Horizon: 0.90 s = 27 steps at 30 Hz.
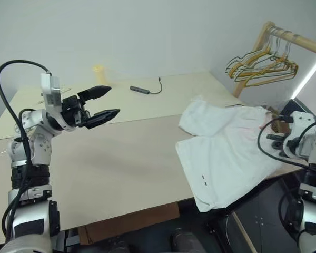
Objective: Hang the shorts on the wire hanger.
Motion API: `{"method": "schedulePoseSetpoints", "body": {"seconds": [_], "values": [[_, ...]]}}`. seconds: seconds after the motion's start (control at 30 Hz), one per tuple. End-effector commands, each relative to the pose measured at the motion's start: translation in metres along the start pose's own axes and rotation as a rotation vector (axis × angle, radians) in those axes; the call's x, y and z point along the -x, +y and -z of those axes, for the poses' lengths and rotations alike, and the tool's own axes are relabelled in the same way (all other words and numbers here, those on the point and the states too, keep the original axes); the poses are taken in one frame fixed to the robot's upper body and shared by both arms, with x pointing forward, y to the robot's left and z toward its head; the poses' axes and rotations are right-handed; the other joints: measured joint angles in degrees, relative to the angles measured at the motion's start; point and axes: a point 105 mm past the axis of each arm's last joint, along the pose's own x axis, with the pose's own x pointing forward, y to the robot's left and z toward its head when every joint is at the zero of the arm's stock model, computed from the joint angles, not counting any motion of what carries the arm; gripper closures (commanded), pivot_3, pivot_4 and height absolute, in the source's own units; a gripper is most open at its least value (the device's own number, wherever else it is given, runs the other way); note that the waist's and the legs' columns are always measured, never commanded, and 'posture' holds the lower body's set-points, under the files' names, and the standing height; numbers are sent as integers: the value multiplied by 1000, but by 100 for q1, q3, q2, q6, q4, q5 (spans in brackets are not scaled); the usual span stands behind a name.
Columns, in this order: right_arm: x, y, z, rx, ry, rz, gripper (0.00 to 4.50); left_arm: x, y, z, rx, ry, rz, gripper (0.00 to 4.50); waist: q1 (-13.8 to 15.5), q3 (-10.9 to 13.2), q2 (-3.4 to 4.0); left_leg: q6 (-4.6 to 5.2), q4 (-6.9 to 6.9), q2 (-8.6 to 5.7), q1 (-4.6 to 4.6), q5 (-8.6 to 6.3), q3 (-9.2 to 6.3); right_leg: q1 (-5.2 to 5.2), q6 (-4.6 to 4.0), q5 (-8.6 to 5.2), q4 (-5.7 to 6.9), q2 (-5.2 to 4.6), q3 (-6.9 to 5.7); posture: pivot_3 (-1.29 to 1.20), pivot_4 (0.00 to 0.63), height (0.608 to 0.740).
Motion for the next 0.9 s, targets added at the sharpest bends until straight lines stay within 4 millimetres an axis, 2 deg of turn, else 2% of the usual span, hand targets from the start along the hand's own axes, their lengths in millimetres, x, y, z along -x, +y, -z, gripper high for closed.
{"method": "schedulePoseSetpoints", "body": {"seconds": [0.03, 0.2, 0.37, 0.53, 0.7, 0.9], "values": [[17, -19, -36, -62, -169, 146, 4500, 2, 1, -15, -45, -25, -9, 49, -29, 0, 1, 0, 0, 0, 1, 0, -2, 1, 5, -3, 0, 1, 0, -168, 0, 740], [31, -32, -60, -153, -323, 276, 4500, 4, -1, -20, -64, -22, -4, 49, -126, 0, 2, 0, 0, 0, 1, 0, -6, 2, 10, -5, 0, 1, 2, -162, 0, 740], [42, -41, -73, -259, -410, 363, 4500, 4, -4, -24, -69, -52, -13, 49, -135, 2, 5, 4, -5, 0, -4, -2, -10, 1, 9, -1, -10, 0, 5, -155, 0, 740], [50, -52, -88, -415, -497, 417, 4500, 4, -17, -24, -59, -76, 32, 49, -133, 9, 24, 4, -8, 0, -2, -2, -9, 2, 11, -1, -12, 0, 6, -154, 0, 740], [37, -53, -97, -462, -440, 406, 4500, 2, -21, -19, -59, -65, 45, 49, -145, 13, 31, 5, -11, -2, -1, -2, -5, 10, 17, 5, -34, 0, 9, -160, 0, 740], [21, -56, -96, -643, -331, 314, 4500, 0, -22, -16, -60, -51, 48, 49, -143, 19, 41, 7, -23, -4, -1, -3, -4, 9, 10, 12, -44, 0, 12, -153, 0, 740]]}}
